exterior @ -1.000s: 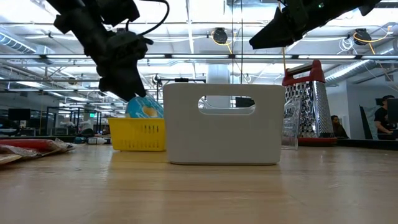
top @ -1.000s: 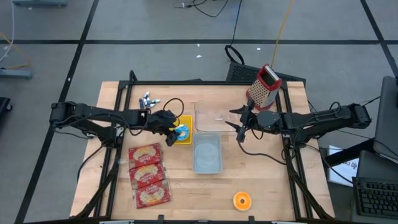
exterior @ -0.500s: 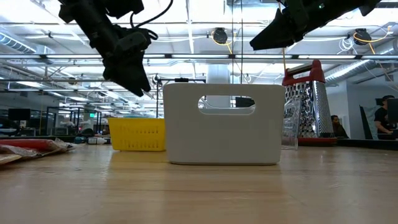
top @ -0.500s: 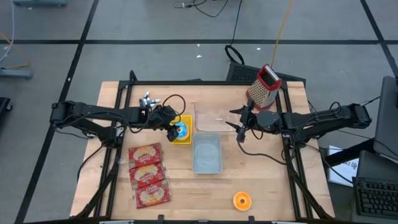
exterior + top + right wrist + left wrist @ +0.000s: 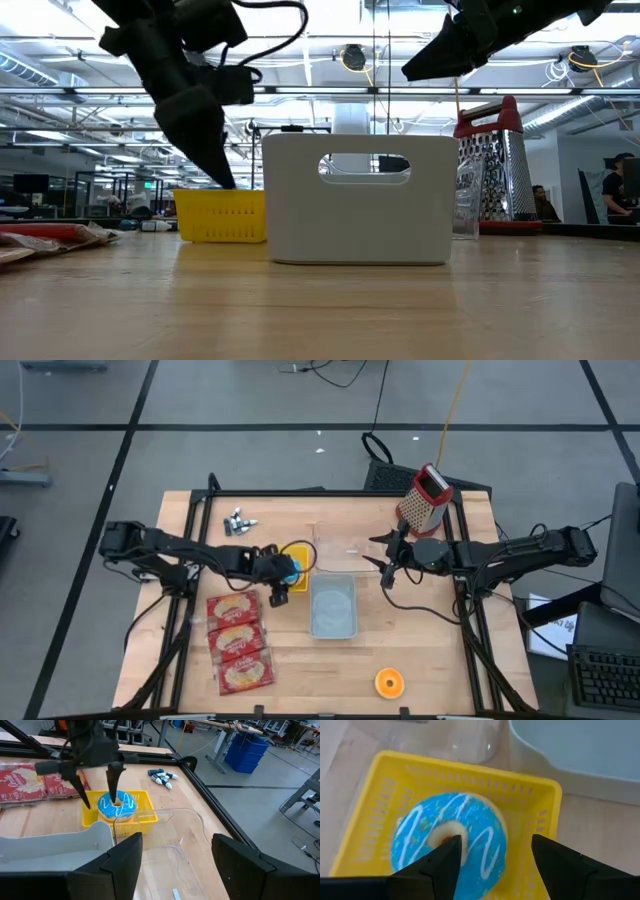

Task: Pick & Place Food Item
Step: Put the blue doughnut into the yellow bin

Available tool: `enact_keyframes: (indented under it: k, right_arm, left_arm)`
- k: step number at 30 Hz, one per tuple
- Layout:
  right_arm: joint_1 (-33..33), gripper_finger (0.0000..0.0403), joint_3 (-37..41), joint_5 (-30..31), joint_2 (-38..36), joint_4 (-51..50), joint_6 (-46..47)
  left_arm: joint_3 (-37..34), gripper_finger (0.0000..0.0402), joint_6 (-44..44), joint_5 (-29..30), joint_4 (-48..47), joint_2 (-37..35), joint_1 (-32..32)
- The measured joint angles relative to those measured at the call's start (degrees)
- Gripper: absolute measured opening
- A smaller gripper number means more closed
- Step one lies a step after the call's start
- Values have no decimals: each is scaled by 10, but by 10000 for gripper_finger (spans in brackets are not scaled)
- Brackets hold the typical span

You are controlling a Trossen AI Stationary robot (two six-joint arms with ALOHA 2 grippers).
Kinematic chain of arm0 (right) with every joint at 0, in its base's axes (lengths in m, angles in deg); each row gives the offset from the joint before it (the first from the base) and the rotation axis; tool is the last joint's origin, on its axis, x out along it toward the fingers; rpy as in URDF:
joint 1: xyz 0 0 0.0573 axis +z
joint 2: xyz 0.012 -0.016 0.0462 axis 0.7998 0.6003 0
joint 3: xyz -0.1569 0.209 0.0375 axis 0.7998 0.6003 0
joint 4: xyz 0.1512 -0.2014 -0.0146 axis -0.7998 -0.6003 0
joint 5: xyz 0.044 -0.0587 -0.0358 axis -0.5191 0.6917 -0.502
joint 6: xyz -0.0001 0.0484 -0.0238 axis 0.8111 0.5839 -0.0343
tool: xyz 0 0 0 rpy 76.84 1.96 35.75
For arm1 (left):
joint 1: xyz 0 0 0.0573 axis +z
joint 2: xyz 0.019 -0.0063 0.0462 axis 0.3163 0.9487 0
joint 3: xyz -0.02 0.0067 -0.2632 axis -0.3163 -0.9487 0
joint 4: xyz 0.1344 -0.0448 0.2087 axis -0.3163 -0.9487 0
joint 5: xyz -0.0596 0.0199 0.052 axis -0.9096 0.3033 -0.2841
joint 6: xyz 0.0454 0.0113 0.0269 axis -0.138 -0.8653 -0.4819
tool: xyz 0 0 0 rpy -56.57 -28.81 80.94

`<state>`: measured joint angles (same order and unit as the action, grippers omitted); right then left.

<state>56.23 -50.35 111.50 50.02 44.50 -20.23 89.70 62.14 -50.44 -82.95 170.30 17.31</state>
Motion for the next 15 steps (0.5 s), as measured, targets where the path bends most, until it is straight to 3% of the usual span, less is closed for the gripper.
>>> enact_keyframes:
  k: [11, 15]
  right_arm:
    - [0, 227, 0, 0, 0, 0, 0]
    - [0, 226, 0, 1, 0, 0, 0]
  left_arm:
    - [0, 243, 8, -3, 25, 32, 0]
    - [0, 220, 9, -20, 26, 32, 0]
